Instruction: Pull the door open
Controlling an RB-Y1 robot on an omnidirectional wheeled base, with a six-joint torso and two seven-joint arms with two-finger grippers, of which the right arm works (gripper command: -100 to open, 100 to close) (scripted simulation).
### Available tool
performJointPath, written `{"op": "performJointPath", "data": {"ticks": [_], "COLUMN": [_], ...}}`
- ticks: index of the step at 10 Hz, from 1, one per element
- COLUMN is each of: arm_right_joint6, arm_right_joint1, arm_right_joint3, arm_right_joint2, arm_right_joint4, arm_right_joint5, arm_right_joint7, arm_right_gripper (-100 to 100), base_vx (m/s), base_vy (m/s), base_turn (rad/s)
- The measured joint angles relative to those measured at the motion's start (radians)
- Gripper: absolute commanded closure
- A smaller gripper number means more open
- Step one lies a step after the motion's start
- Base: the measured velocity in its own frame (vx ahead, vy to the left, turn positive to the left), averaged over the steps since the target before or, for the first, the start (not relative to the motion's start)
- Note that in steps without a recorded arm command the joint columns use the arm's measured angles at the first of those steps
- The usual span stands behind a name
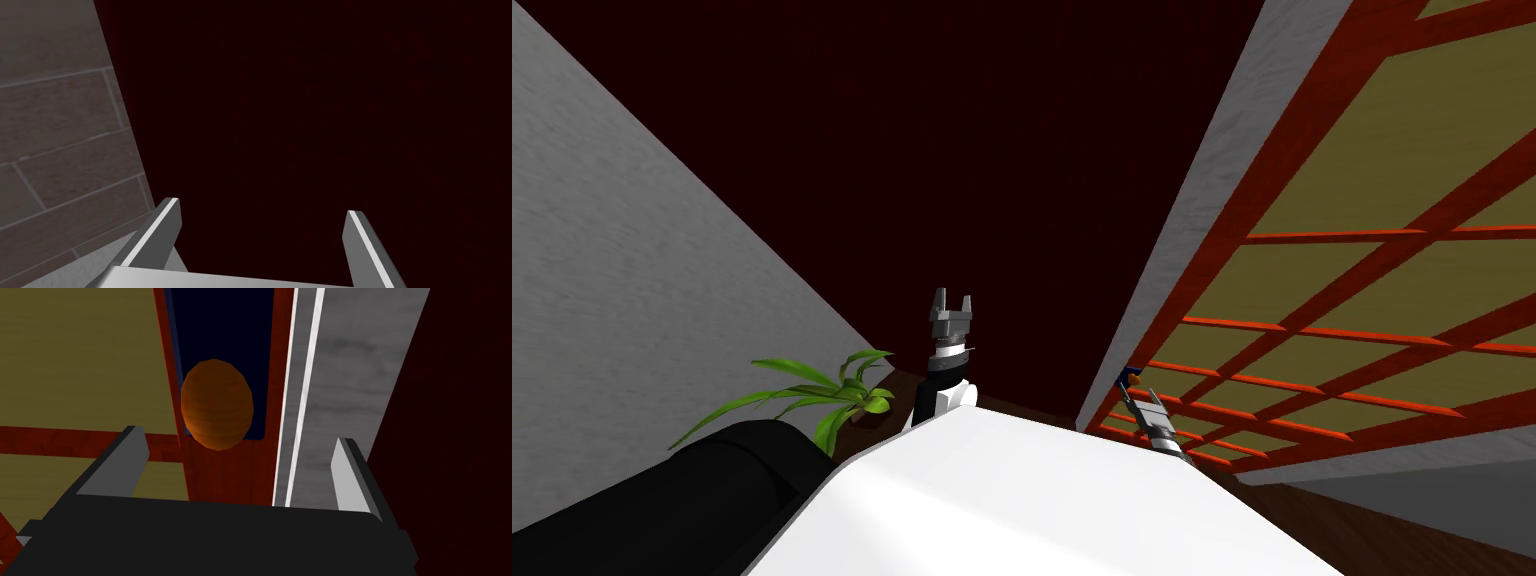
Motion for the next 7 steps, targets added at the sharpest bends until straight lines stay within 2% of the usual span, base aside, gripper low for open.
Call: {"op": "performJointPath", "data": {"ticks": [1,2,3,7], "arm_right_joint6": [0.001,-0.017,-0.022,-0.018], "arm_right_joint1": [0.01,0.011,0.012,0.011], "arm_right_joint3": [-0.007,-0.011,-0.013,-0.014], "arm_right_joint2": [-0.005,-0.012,-0.013,-0.015], "arm_right_joint4": [-0.008,0.016,0.02,0.015], "arm_right_joint5": [-0.005,-0.009,-0.01,-0.01], "arm_right_joint7": [-0.007,-0.008,-0.008,-0.008], "arm_right_gripper": [-100,-100,100,100], "base_vx": [0.126,0.014,-0.012,-0.003], "base_vy": [-0.003,0.011,0.003,-0.008], "base_turn": [0.017,-0.015,0.004,-0.003]}}
